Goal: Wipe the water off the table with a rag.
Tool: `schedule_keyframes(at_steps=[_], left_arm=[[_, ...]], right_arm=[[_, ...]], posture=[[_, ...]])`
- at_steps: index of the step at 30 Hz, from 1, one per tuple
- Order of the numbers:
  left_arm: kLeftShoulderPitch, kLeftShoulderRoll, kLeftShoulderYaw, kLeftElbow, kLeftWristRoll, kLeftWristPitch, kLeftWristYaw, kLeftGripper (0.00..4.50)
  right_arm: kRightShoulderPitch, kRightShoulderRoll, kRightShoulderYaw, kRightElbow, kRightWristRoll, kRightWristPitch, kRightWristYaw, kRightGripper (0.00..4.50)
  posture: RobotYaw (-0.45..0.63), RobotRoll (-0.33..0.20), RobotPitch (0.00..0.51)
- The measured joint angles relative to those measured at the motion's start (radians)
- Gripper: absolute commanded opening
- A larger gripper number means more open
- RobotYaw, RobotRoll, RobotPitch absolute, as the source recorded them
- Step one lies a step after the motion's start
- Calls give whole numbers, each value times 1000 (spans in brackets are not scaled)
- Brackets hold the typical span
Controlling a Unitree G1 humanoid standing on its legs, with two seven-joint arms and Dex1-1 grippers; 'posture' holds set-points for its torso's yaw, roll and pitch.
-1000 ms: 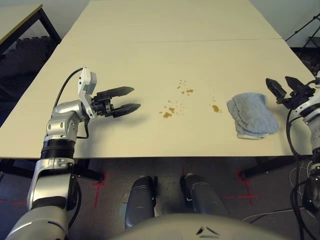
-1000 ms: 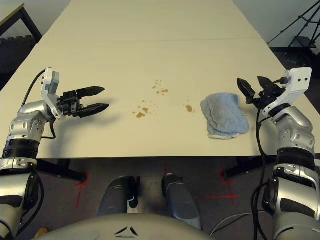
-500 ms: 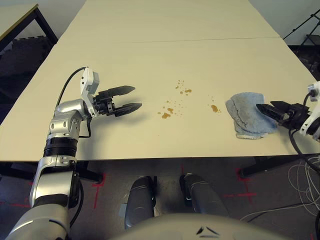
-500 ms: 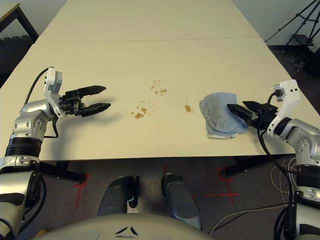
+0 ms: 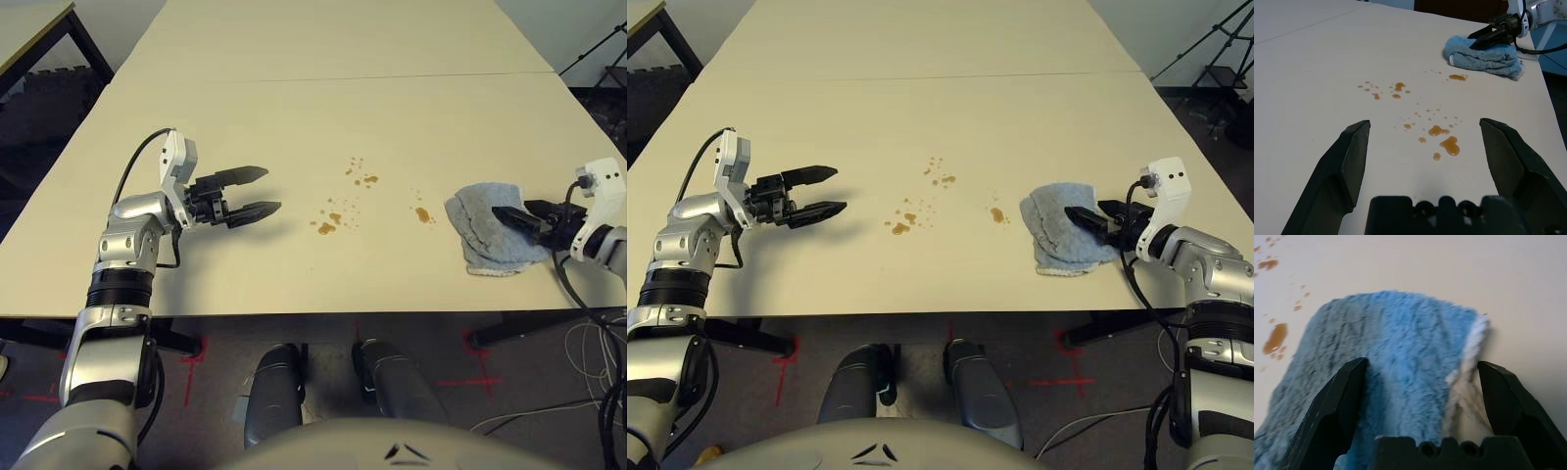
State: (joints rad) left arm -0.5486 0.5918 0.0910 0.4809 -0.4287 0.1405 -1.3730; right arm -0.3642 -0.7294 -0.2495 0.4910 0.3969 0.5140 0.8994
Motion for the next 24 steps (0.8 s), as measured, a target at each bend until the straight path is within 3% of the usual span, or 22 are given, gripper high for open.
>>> schedule_keyframes(at_steps=[7,16,20,24], left_arm=[[6,-2,-2,0,0,2,2,4500],[6,-8,-3,0,0,2,2,4500],[6,-8,-3,0,0,2,2,4500],[8,-8,-3,0,0,2,2,4500]], right_arm=[[55,-6,25,-152,28,133,50,4489],[73,-9,49,-215,12,168,42,4489],[61,-10,75,-212,-23,150,9,3570],[58,-32,104,-202,-70,106,-5,2106]], posture=[[-263,0,135],[-260,0,141],[-256,0,141],[-251,0,141]])
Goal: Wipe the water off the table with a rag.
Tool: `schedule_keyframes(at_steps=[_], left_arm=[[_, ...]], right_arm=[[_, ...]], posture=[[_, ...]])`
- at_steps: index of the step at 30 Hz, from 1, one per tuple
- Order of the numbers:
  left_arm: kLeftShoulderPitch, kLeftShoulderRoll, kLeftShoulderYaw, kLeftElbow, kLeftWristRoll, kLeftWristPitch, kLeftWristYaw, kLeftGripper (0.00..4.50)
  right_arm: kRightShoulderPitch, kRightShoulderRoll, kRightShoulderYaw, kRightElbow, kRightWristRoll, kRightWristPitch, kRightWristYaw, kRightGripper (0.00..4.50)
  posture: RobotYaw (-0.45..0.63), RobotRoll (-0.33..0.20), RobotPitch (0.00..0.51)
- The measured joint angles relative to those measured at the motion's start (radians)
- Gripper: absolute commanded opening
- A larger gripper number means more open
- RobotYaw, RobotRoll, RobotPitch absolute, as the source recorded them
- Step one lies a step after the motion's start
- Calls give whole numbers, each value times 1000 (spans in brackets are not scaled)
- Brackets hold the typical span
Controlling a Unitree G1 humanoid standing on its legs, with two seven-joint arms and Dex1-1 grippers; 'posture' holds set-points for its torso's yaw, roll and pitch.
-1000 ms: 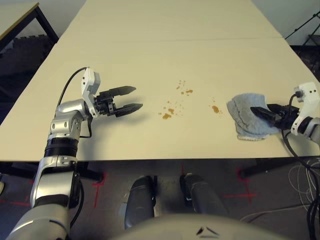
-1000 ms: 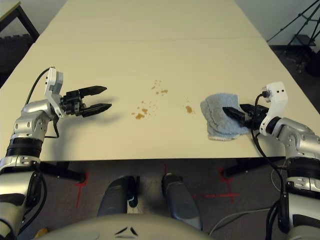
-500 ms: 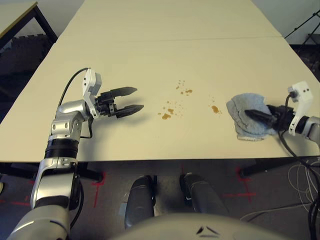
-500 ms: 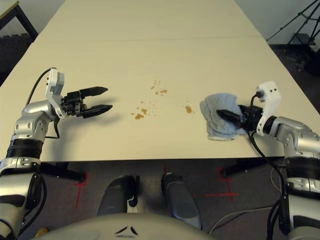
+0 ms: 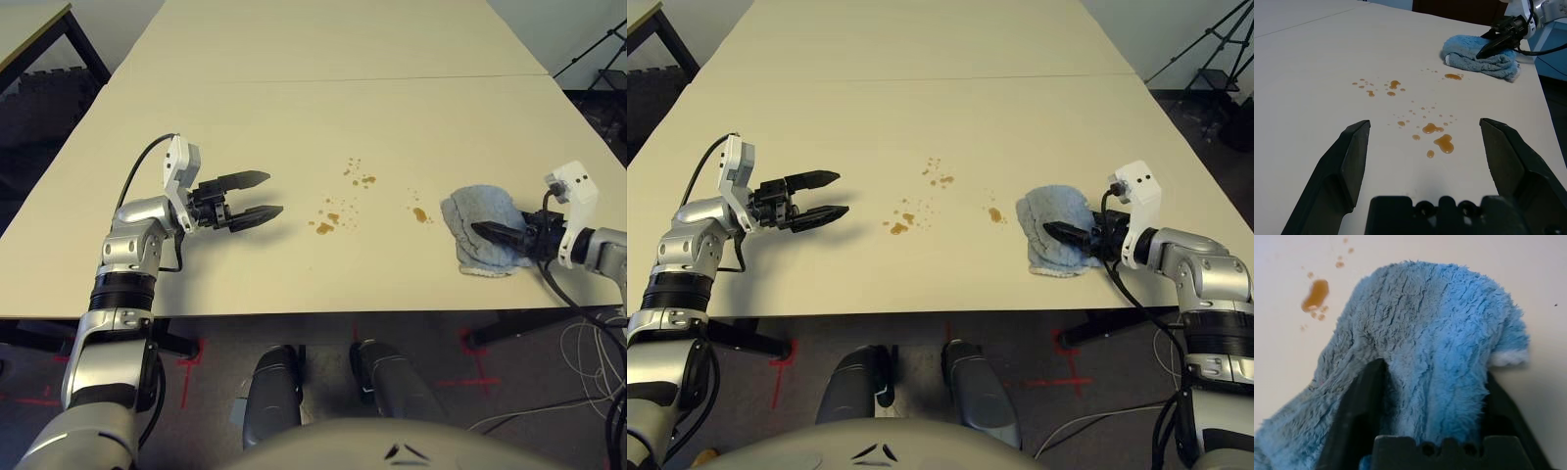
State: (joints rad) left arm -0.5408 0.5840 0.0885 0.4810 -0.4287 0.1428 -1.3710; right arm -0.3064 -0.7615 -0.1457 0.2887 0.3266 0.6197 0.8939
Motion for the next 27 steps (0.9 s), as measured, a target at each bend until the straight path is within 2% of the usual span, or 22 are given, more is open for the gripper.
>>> schedule_keyframes(at_steps=[4,6,12,18,27], left_arm=[[4,0,0,0,0,0,0,4500],[4,0,0,0,0,0,0,4500],[5,0,0,3,1,-10,-1,4500],[5,3,0,6,2,-18,-6,4500],[5,11,0,9,3,-22,-15,4500]], right_arm=[[-6,0,16,2,-13,-26,4,608],[-13,0,17,2,-14,-29,4,203],[-39,41,-38,3,33,54,-54,177],[-116,143,-144,-24,106,126,-188,166],[-136,230,-121,-73,88,133,-328,160]], posture=[[-251,0,141],[-252,0,140],[-255,0,141],[-256,0,142],[-247,0,140]])
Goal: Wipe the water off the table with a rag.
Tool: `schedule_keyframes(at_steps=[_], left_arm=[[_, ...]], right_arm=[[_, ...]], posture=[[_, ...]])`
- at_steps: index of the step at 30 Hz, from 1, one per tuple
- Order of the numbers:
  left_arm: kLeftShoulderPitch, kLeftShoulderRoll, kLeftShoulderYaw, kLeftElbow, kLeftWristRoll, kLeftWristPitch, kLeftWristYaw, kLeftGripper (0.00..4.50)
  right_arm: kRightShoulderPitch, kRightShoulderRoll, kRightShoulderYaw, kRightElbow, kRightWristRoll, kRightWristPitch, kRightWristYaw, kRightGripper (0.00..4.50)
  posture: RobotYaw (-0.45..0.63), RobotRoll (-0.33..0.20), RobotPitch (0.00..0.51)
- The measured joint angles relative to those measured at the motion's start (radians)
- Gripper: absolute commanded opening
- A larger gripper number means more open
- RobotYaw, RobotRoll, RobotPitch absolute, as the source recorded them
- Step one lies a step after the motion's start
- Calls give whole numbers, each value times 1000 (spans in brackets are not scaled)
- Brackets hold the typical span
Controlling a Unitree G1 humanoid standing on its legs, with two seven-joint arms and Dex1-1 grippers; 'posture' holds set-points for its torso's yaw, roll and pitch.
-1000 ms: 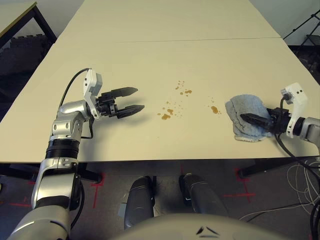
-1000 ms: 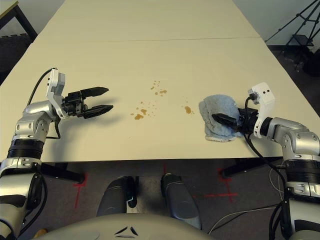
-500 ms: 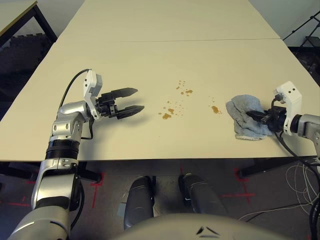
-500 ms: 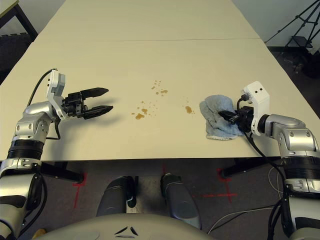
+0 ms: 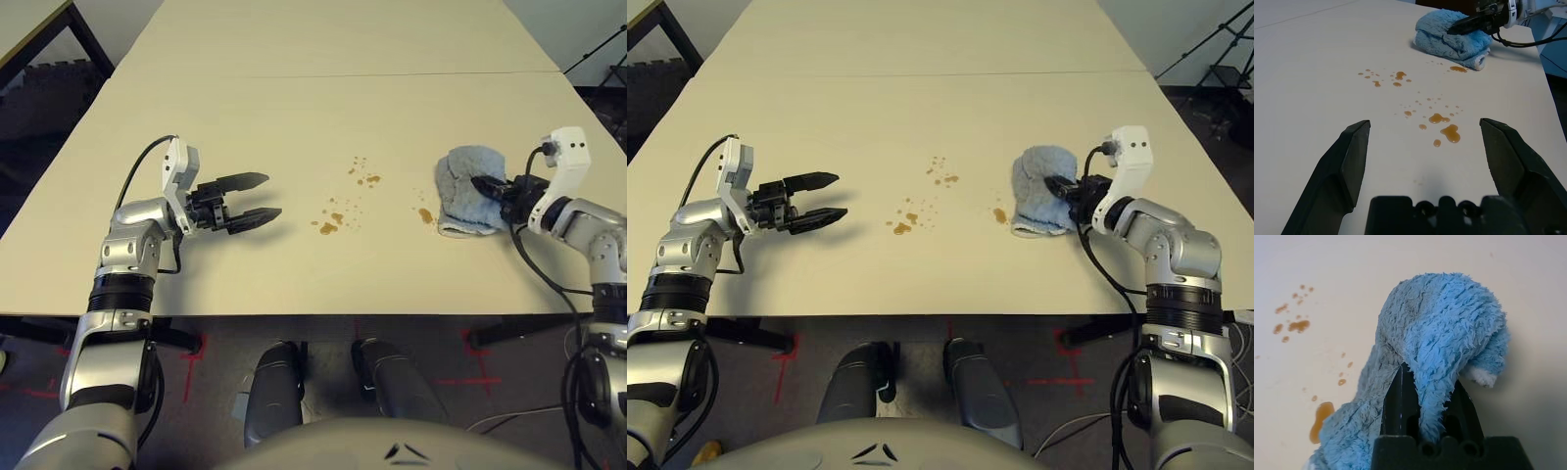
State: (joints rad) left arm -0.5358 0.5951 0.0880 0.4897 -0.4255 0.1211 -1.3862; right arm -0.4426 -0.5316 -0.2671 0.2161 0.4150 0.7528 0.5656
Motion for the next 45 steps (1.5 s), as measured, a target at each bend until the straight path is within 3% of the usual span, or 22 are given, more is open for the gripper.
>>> schedule_keyframes(at_steps=[11,24,32,40,45], left_arm=[[0,7,0,1,1,-7,-12,4500],[1,8,0,1,1,-9,-12,4500],[4,8,0,-1,1,-9,-12,4500],[6,10,-1,-2,1,-8,-12,4500],[6,12,-1,-1,1,-8,-13,4500]], right_arm=[[40,40,102,-70,-29,15,7,158],[98,-8,195,-218,68,176,182,146],[50,29,163,-108,53,103,111,144],[-68,49,28,120,-3,-67,-95,143],[-128,82,-25,149,6,-91,-147,143]], posture=[[-237,0,131],[-233,0,124],[-234,0,128],[-235,0,132],[-234,0,131]])
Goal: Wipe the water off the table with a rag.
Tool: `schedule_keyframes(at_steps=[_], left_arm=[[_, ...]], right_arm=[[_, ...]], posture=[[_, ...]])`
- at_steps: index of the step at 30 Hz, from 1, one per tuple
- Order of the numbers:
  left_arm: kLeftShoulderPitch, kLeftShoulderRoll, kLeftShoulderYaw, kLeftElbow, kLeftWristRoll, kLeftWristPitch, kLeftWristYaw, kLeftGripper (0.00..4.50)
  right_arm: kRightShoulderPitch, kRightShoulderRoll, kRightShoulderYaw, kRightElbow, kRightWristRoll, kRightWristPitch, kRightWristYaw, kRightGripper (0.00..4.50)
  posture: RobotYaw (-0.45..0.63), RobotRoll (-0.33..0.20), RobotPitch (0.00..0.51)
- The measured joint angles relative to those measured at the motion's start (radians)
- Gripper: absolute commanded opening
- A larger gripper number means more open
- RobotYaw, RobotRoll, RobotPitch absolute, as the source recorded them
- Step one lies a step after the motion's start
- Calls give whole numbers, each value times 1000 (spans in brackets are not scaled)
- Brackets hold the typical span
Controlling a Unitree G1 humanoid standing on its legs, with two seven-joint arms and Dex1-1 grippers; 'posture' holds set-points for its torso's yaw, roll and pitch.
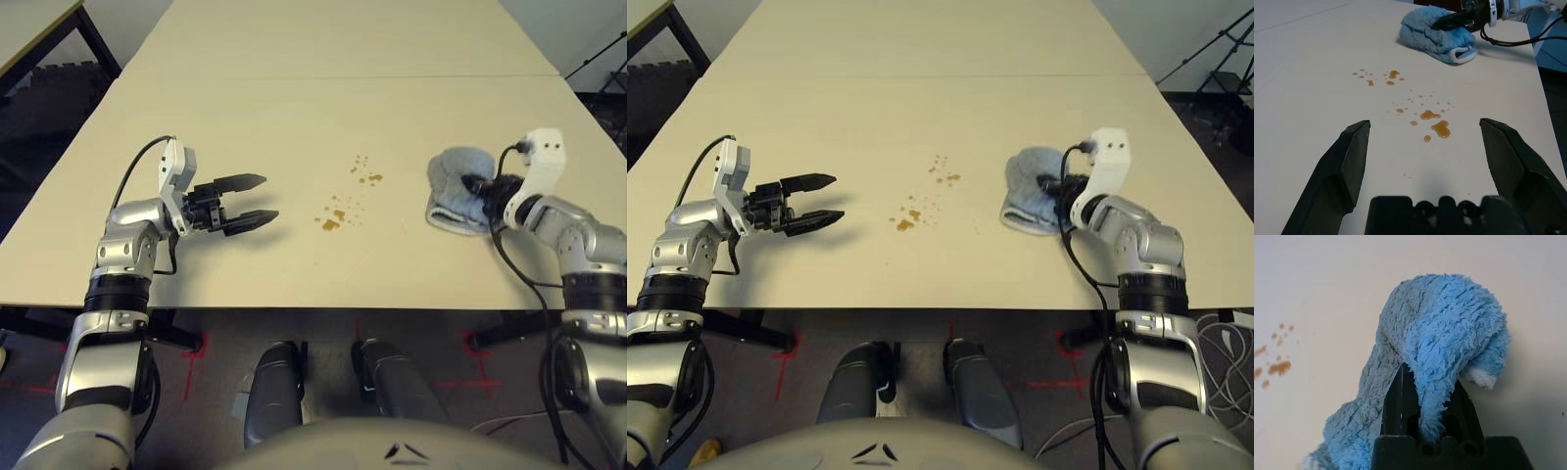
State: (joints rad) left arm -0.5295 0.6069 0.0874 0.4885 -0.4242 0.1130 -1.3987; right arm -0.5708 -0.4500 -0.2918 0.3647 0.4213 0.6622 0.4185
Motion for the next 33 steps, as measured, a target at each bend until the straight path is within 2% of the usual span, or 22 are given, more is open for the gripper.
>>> schedule_keyframes(at_steps=[8,15,19,26,33], left_arm=[[0,30,0,15,10,-4,-19,4500],[-1,52,1,41,12,-5,-32,4500],[-3,65,2,47,13,-5,-40,4500],[-7,70,2,73,14,-5,-62,4500],[-8,76,2,73,14,-1,-76,4500]], right_arm=[[-7,91,-5,-66,74,143,-28,143],[87,80,-2,-357,253,508,-11,143],[128,75,2,-447,298,616,-13,143],[157,104,93,-481,278,595,-21,143],[114,140,199,-413,206,488,1,143]], posture=[[-220,0,134],[-219,0,141],[-223,0,147],[-217,0,164],[-204,0,166]])
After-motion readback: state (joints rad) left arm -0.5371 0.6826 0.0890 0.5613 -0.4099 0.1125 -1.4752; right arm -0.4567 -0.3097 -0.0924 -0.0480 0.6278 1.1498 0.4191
